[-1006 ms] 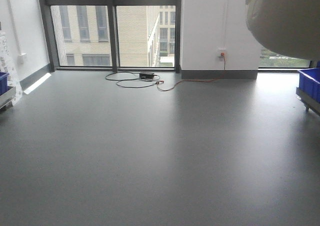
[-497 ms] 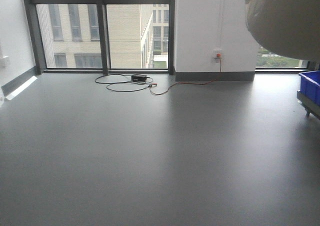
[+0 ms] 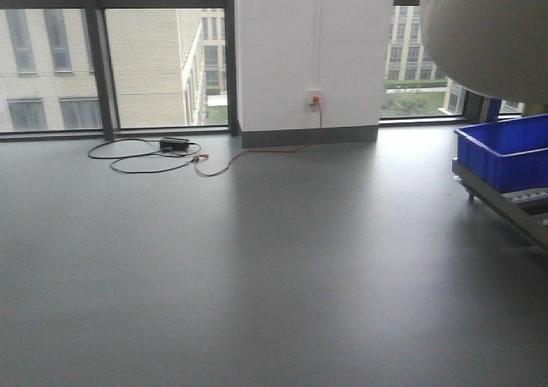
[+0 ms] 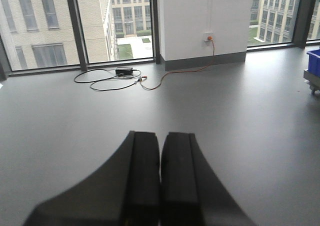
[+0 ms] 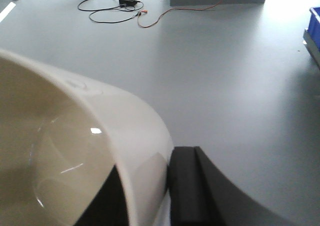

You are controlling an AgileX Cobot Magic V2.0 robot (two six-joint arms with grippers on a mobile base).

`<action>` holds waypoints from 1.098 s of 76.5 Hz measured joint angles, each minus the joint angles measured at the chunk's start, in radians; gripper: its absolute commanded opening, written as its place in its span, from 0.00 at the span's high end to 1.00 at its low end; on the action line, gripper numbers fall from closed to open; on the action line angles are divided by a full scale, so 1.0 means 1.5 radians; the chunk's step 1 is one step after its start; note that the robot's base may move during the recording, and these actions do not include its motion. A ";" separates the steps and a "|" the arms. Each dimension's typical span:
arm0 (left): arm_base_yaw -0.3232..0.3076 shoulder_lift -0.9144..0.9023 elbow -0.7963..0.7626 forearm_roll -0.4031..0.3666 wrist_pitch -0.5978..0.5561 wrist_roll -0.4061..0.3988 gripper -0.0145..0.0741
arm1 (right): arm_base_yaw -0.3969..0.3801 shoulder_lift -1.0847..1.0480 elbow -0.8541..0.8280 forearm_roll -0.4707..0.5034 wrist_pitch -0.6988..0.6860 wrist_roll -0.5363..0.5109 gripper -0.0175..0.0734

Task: Move white bin to right shelf second layer
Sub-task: 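Turn the base toward the blue crate shelf near the windows, then drive up to the roller shelf holding the white bin in the right gripper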

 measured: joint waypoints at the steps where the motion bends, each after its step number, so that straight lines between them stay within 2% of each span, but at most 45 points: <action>1: 0.000 0.000 0.000 0.000 0.000 0.000 0.74 | 0.000 0.000 0.000 0.000 0.000 0.000 0.75; 84: 0.000 0.000 0.000 0.000 0.000 0.000 0.74 | 0.000 0.000 0.000 0.000 0.000 0.000 0.75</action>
